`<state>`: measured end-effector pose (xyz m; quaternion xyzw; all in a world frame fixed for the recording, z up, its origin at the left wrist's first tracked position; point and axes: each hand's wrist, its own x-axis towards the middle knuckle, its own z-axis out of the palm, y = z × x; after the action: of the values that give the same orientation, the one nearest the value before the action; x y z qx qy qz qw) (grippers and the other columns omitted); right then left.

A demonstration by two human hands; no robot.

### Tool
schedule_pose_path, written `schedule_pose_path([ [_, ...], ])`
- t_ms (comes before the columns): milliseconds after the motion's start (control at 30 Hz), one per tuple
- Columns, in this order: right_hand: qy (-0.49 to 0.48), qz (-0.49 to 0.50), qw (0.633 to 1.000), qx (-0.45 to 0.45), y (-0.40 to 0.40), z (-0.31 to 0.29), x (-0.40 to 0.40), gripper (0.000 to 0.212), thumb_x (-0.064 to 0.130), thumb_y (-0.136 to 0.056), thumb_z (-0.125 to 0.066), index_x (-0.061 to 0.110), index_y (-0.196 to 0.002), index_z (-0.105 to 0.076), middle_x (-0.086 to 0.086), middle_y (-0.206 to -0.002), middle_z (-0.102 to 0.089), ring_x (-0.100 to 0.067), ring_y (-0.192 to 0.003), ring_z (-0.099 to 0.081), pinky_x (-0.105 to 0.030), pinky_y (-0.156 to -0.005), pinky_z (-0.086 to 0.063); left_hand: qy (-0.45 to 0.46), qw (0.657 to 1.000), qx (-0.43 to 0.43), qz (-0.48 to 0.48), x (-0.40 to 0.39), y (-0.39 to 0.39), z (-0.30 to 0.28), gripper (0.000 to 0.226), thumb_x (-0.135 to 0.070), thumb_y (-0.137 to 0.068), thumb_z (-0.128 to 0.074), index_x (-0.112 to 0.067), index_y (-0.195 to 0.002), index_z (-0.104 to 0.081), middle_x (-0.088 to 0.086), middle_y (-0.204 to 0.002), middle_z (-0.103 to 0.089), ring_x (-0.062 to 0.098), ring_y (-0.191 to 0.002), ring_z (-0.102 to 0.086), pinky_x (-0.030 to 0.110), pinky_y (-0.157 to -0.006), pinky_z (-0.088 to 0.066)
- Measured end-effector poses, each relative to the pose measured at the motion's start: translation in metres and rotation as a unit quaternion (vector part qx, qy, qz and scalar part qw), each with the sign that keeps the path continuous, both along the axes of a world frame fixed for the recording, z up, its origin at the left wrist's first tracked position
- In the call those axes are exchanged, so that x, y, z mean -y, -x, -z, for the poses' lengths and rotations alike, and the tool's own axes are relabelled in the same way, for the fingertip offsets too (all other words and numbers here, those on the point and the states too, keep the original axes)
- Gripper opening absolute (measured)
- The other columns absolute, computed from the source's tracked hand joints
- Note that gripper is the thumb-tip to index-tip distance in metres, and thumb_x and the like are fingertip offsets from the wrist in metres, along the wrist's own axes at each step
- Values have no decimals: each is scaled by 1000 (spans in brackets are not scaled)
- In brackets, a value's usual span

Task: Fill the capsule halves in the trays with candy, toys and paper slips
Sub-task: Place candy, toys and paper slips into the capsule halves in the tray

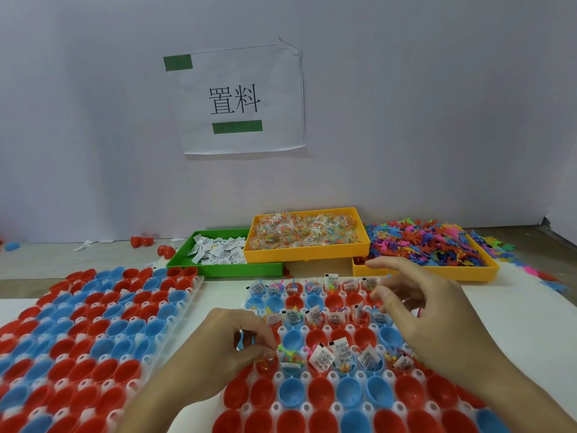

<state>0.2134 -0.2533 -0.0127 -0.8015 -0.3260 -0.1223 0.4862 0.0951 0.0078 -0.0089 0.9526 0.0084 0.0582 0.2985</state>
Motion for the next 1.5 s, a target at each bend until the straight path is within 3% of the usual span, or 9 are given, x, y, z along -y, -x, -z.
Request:
schedule_pose_path([
  [167, 1, 3, 1000, 2, -1, 1, 0, 37, 15, -92, -66, 45, -115, -63, 21, -83, -71, -1, -82, -67, -8, -64, -50, -11, 1000, 0, 3, 1, 0, 1, 13, -26, -80, -80, -37, -76, -75, -25, -84, -68, 5, -81, -61, 16, -69, -49],
  [400, 1, 5, 1000, 1, -1, 0, 1, 37, 16, -92, -66, 45, -115, -63, 21, -82, -71, 0, -84, -66, -9, -66, -50, -13, 1000, -5, 1, 0, 0, 2, 19, -29, -77, -82, -41, -68, -71, -25, -83, -68, 3, -81, -61, 18, -69, -50],
  [533, 1, 3, 1000, 0, 0, -1, 1, 35, 15, -92, -65, 43, -114, -65, 24, -84, -70, -2, -80, -67, -8, -63, -48, 9, 1000, -6, 20, -5, 5, -2, 17, -27, -80, -80, -43, -83, -74, -21, -84, -70, 7, -80, -61, 24, -72, -52],
  [700, -1, 4, 1000, -2, 0, -1, 1, 35, 15, -92, -66, 41, -116, -66, 21, -82, -72, -1, -80, -68, -7, -63, -49, -12, 999, -12, 27, -9, 6, -2, 26, -21, -84, -77, -45, -93, -70, -22, -91, -67, 6, -87, -60, 22, -72, -52],
  [833, -3, 5, 1000, -1, 0, -1, 2, 36, 14, -92, -66, 41, -116, -65, 19, -81, -72, -1, -80, -68, -7, -63, -49, -10, 1000, -10, 21, -5, 4, 0, 23, -19, -83, -78, -40, -89, -71, -16, -87, -69, 8, -83, -60, 22, -70, -52],
  [1067, -2, 4, 1000, 1, 0, -1, 1, 37, 14, -92, -66, 43, -115, -65, 21, -81, -71, 0, -81, -67, -7, -64, -49, -25, 1000, -5, 16, -1, 3, -1, 15, -17, -81, -79, -30, -76, -76, -25, -85, -65, 1, -81, -58, 14, -69, -48],
  [1333, -2, 4, 1000, 2, 0, -1, 2, 37, 13, -92, -66, 42, -115, -66, 17, -80, -72, -1, -79, -68, -6, -62, -48, -27, 999, 35, 12, -4, 3, 2, 8, -26, -83, -77, -32, -79, -76, -22, -86, -63, 4, -81, -56, 11, -64, -41],
  [1500, -1, 5, 1000, 1, 1, -3, 2, 38, 13, -92, -66, 44, -115, -65, 24, -85, -70, -2, -81, -68, -10, -68, -52, -31, 999, 31, 18, -3, 2, 5, 18, -28, -82, -77, -41, -74, -68, -21, -87, -63, 4, -82, -55, 12, -65, -42],
])
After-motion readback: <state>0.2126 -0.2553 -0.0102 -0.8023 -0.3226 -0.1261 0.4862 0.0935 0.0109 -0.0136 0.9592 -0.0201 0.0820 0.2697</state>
